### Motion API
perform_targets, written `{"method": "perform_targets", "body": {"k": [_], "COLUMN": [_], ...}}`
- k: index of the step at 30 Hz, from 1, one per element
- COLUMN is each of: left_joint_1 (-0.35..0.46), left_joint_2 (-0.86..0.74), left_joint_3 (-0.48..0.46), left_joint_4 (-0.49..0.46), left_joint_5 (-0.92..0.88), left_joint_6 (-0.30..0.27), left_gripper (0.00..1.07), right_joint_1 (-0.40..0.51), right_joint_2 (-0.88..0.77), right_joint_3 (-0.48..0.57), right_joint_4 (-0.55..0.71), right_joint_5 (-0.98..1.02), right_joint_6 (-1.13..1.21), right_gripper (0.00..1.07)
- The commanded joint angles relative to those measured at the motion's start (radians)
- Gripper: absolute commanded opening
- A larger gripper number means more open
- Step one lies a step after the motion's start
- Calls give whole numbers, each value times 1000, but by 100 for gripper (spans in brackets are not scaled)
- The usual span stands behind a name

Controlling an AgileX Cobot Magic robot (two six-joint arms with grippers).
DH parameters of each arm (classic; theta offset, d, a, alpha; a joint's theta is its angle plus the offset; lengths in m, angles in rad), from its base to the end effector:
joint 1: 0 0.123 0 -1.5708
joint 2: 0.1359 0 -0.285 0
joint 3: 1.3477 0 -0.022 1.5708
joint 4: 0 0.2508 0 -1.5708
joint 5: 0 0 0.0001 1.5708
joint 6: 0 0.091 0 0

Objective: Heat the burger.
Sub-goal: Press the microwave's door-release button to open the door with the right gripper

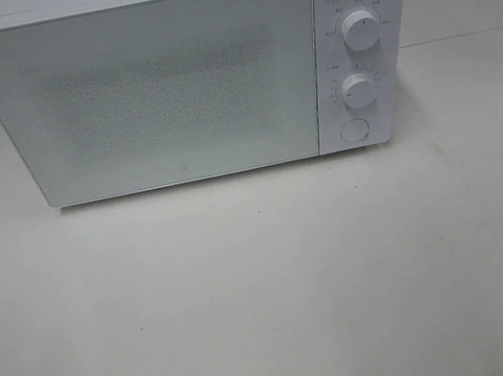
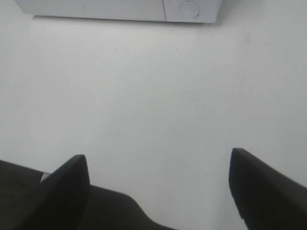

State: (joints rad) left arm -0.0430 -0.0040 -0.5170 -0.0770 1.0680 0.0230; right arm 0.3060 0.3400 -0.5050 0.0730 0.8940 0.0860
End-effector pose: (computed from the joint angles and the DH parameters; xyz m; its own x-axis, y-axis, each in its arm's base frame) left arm -0.0082 -0.0058 0.2816 -0.4437 0.0049 -0.8962 0.0970 0.9944 -0.0425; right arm 0.0526 0.0221 0.2831 -0.6101 -0.0552 -0.7904 -0.2664 0.9538 0.1390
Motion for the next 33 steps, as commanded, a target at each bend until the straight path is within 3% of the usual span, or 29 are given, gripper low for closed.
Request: {"method": "perform_targets", "body": {"k": [1, 5, 17, 33], "left_joint_1": [2, 2, 2, 2], "left_joint_2": [-18, -18, -18, -18], "left_joint_3": [1, 1, 1, 1], "left_joint_4": [-9, -9, -9, -9], "left_joint_5": [1, 1, 1, 1], "left_joint_6": [0, 0, 0, 0], "left_gripper": [100, 100, 100, 100], "right_joint_1": [-52, -130, -224, -248], "right_joint_2": [-49, -155, -363, -370], "right_joint_3": [-8, -8, 16, 16], "right_joint_4": [-6, -37, -73, -73], "right_joint_5": [18, 33, 65, 65], "right_joint_6": [9, 14, 16, 16], "right_gripper": [76, 76, 76, 76]}}
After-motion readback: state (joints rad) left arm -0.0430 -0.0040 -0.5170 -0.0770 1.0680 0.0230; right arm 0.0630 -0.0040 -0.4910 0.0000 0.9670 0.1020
